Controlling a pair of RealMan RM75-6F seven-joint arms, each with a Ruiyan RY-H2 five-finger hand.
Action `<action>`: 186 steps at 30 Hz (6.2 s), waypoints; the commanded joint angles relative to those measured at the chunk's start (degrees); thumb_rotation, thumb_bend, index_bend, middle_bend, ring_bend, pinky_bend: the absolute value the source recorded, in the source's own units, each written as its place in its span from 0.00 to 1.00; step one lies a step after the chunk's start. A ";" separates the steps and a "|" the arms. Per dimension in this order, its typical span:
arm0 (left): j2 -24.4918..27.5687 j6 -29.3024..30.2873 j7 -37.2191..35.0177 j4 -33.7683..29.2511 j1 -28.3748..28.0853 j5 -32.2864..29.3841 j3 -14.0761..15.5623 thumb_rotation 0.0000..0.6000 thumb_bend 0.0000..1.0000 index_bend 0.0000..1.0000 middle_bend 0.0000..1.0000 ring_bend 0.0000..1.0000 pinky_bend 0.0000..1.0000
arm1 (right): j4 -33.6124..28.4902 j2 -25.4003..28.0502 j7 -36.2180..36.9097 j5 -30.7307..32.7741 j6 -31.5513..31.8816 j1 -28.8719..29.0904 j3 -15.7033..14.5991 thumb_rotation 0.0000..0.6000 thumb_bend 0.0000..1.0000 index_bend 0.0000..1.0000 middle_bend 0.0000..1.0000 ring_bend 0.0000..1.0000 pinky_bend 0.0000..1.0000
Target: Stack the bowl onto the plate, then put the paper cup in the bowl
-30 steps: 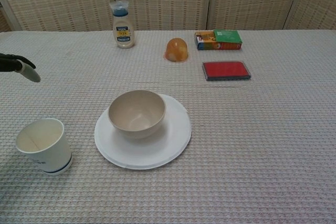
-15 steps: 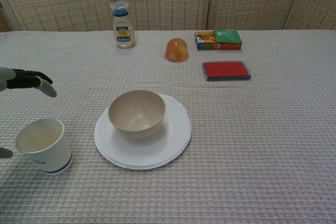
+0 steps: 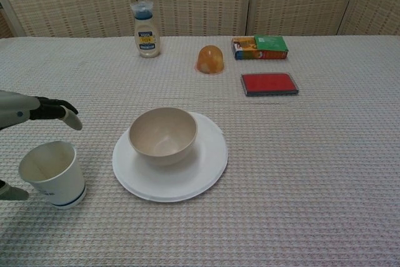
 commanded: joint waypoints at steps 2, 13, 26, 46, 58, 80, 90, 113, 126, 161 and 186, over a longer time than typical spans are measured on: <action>0.13 -0.63 -1.15 0.90 -0.46 -0.15 0.27 1.00 0.18 0.21 0.07 0.00 0.14 | 0.03 0.00 0.07 -0.09 0.05 0.00 -0.05 1.00 0.18 0.09 0.09 0.00 0.00; 0.99 -2.15 -5.98 3.46 -0.39 2.12 1.24 1.00 0.18 0.30 0.07 0.00 0.14 | -0.30 0.08 -0.12 -0.52 0.31 0.02 -0.31 1.00 0.18 0.08 0.09 0.00 0.00; -0.77 -4.50 -8.74 6.76 -1.62 3.93 0.83 1.00 0.18 0.29 0.07 0.00 0.14 | -0.07 0.12 0.30 -0.44 0.31 0.02 -0.34 1.00 0.18 0.08 0.09 0.00 0.00; -1.07 -2.77 -8.18 6.60 -1.64 4.12 2.04 1.00 0.18 0.45 0.07 0.00 0.14 | -0.20 0.11 0.42 -1.06 0.91 -0.02 -0.58 1.00 0.18 0.09 0.09 0.00 0.00; -0.06 -2.16 -7.06 5.75 -2.17 4.27 1.76 1.00 0.18 0.52 0.07 0.00 0.14 | -0.28 0.03 0.00 -0.93 0.78 0.15 -0.64 1.00 0.18 0.09 0.09 0.00 0.00; 6.34 -5.75 -0.94 3.05 -15.30 -13.53 -8.74 1.00 0.18 0.54 0.07 0.00 0.14 | -0.22 0.03 -0.24 0.38 0.29 0.14 -0.23 1.00 0.18 0.08 0.09 0.00 0.00; 5.37 -7.39 -1.34 5.11 -21.86 -16.75 -12.59 1.00 0.18 0.55 0.08 0.00 0.14 | -0.27 0.53 0.92 0.82 0.51 -0.51 -0.01 1.00 0.18 0.09 0.09 0.00 0.00; -2.34 -10.22 -6.31 11.86 -27.72 -14.67 -11.27 1.00 0.18 0.56 0.10 0.00 0.14 | -0.25 0.62 1.66 0.53 0.86 -0.84 0.14 1.00 0.18 0.09 0.09 0.00 0.00; -6.14 -13.07 -9.81 17.48 -28.73 -13.28 -9.31 1.00 0.18 0.57 0.10 0.00 0.14 | -0.29 0.82 2.12 0.30 1.17 -1.14 0.09 1.00 0.18 0.08 0.09 0.00 0.00; -11.62 -16.03 -16.80 26.25 -26.74 -5.77 -6.70 1.00 0.18 0.39 0.10 0.00 0.14 | -1.30 1.30 2.18 -0.18 3.92 -2.65 0.10 1.00 0.18 0.08 0.09 0.00 0.00; -0.93 -3.16 -9.96 11.54 -22.72 -7.96 -4.63 1.00 0.18 0.18 0.10 0.00 0.13 | -1.46 1.13 1.38 0.21 3.90 -2.64 0.30 1.00 0.18 0.08 0.09 0.00 0.00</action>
